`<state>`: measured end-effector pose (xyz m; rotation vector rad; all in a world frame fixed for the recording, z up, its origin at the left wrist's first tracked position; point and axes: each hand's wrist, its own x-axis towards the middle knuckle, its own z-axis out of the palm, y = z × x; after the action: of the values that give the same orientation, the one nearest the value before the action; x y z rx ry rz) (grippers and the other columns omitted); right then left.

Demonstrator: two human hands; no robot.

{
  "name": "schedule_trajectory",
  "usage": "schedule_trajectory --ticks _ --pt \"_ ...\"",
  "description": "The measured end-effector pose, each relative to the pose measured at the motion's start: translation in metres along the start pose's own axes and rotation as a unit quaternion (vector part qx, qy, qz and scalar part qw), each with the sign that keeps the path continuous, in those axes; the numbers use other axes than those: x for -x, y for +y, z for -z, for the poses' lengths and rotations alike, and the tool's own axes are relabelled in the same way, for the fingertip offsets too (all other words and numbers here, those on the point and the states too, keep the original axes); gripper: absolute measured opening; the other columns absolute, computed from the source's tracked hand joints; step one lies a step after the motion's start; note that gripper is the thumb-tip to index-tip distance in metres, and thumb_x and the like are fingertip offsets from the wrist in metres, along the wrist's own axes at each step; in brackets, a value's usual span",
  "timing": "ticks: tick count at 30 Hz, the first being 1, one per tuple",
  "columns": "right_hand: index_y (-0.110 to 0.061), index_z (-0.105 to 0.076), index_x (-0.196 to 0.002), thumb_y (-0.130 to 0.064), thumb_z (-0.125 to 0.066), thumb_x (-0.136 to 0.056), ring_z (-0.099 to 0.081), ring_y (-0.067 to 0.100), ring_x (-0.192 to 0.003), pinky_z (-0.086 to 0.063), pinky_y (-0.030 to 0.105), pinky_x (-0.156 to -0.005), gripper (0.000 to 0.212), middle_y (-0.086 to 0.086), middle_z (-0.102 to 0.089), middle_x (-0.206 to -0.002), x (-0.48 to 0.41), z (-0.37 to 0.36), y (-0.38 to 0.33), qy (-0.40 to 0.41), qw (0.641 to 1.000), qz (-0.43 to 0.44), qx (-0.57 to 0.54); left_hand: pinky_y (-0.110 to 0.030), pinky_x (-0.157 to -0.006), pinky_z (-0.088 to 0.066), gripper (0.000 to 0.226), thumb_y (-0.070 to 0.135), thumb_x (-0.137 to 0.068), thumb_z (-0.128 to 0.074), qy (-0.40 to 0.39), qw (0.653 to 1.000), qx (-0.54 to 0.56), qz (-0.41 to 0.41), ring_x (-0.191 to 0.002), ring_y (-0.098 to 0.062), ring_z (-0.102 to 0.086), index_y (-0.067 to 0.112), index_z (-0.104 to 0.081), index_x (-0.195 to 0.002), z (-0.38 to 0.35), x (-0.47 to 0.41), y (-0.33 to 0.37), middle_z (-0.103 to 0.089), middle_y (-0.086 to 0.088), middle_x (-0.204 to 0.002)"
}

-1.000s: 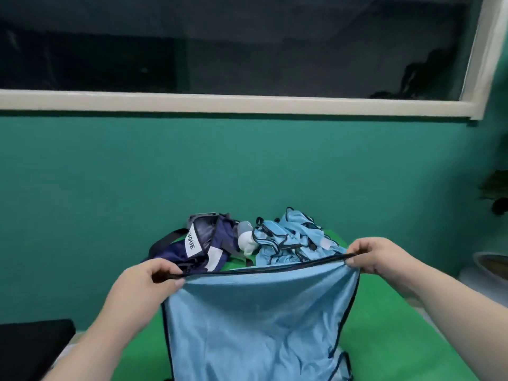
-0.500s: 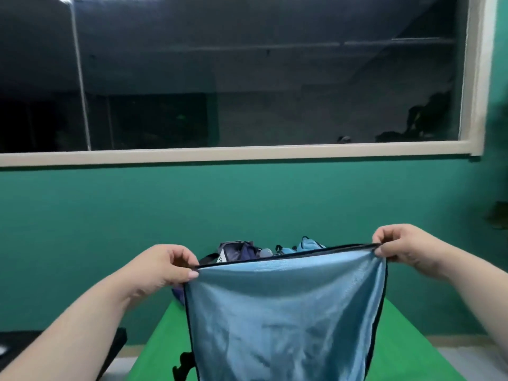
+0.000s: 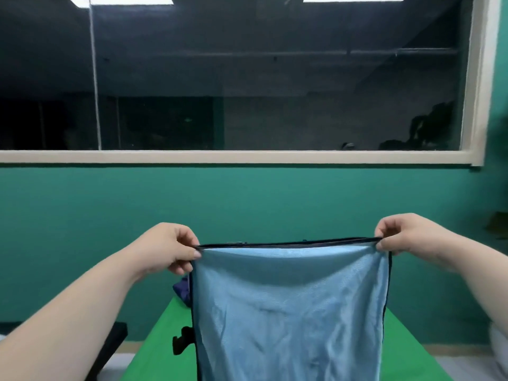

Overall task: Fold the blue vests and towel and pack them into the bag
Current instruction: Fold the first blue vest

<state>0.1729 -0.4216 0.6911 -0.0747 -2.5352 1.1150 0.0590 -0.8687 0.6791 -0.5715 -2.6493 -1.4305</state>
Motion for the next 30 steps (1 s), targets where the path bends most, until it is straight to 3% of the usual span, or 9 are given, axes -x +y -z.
schedule_trajectory --ticks 4,6,8,11,14,17,23,27,30 --pt "-0.006 -0.064 -0.077 0.001 -0.075 -0.081 -0.049 0.008 -0.055 -0.04 0.017 -0.052 0.014 -0.002 -0.06 -0.063 0.002 0.008 -0.009 0.017 1.0 0.015 0.017 -0.022 -0.037 -0.042 0.01 -0.001 -0.087 -0.071 0.027 0.999 0.03 0.016 -0.044 -0.015 -0.058 0.005 -0.062 -0.086 0.01 -0.007 0.006 -0.062 -0.004 -0.056" --pt "-0.008 -0.064 -0.079 -0.005 -0.077 -0.082 -0.045 0.008 -0.052 -0.037 0.019 -0.05 0.014 -0.004 -0.058 -0.063 0.002 0.012 -0.011 0.02 0.999 0.009 0.034 -0.022 -0.037 -0.046 0.011 -0.003 -0.087 -0.07 0.032 0.998 0.057 0.025 -0.043 -0.014 -0.06 0.004 -0.062 -0.086 0.009 -0.012 0.01 -0.063 -0.007 -0.056" --pt "-0.012 -0.066 -0.079 -0.011 -0.08 -0.08 -0.043 0.011 -0.053 -0.037 0.026 -0.055 0.014 -0.004 -0.058 -0.064 0.0 0.013 -0.008 0.03 0.998 -0.001 0.06 -0.023 -0.042 -0.052 0.011 -0.006 -0.086 -0.07 0.029 0.995 0.089 0.033 -0.048 -0.016 -0.065 0.003 -0.062 -0.086 0.005 -0.017 0.01 -0.066 -0.011 -0.059" --pt "-0.014 -0.066 -0.08 -0.016 -0.081 -0.079 -0.044 0.008 -0.049 -0.036 0.026 -0.052 0.016 -0.007 -0.058 -0.061 -0.004 0.009 -0.004 0.047 0.994 -0.024 0.096 -0.026 -0.051 -0.059 0.011 -0.008 -0.086 -0.07 0.02 0.992 0.122 0.034 -0.058 -0.02 -0.069 0.001 -0.062 -0.087 -0.002 -0.027 0.005 -0.068 -0.014 -0.066" --pt "-0.008 -0.062 -0.082 -0.008 -0.076 -0.083 -0.043 0.016 -0.047 -0.032 0.025 -0.044 0.014 0.002 -0.055 -0.06 -0.008 0.002 0.004 0.032 0.997 -0.056 0.048 -0.027 -0.057 -0.061 0.01 -0.008 -0.085 -0.07 0.015 0.989 0.142 0.027 -0.061 -0.021 -0.069 0.0 -0.063 -0.086 -0.013 -0.036 -0.006 -0.07 -0.016 -0.069" --pt "-0.008 -0.059 -0.084 -0.002 -0.072 -0.085 -0.053 0.018 -0.048 -0.039 0.026 -0.044 0.015 0.005 -0.059 -0.061 -0.016 -0.007 0.015 0.033 0.996 -0.078 0.007 -0.033 -0.067 -0.063 0.009 -0.009 -0.082 -0.072 0.017 0.991 0.131 0.019 -0.067 -0.023 -0.068 -0.003 -0.065 -0.084 -0.025 -0.05 -0.019 -0.07 -0.015 -0.072" --pt "-0.004 -0.056 -0.087 0.008 -0.068 -0.086 -0.065 0.023 -0.059 -0.061 0.033 -0.062 0.017 0.023 -0.065 -0.073 -0.06 -0.023 0.042 0.036 0.986 -0.126 -0.106 -0.039 -0.075 -0.06 0.008 -0.011 -0.082 -0.072 0.02 0.989 0.141 0.033 -0.077 -0.029 -0.066 -0.005 -0.066 -0.083 -0.043 -0.104 -0.037 -0.067 -0.02 -0.08" --pt "-0.004 -0.056 -0.081 0.009 -0.069 -0.083 -0.065 0.027 -0.058 -0.063 0.038 -0.066 0.019 0.023 -0.058 -0.072 -0.117 -0.028 0.055 0.051 0.98 -0.154 -0.118 -0.045 -0.081 -0.061 0.009 -0.01 -0.08 -0.074 0.033 0.992 0.112 0.037 -0.074 -0.028 -0.066 -0.003 -0.068 -0.08 -0.052 -0.158 -0.035 -0.067 -0.018 -0.077" --pt "-0.005 -0.057 -0.073 0.01 -0.07 -0.078 -0.059 0.025 -0.053 -0.061 0.049 -0.079 0.021 0.016 -0.057 -0.062 -0.176 -0.015 0.04 0.105 0.976 -0.146 -0.121 -0.049 -0.086 -0.059 0.01 -0.008 -0.079 -0.075 0.046 0.994 0.094 0.025 -0.071 -0.025 -0.064 0.0 -0.069 -0.078 -0.04 -0.203 -0.008 -0.067 -0.016 -0.076"
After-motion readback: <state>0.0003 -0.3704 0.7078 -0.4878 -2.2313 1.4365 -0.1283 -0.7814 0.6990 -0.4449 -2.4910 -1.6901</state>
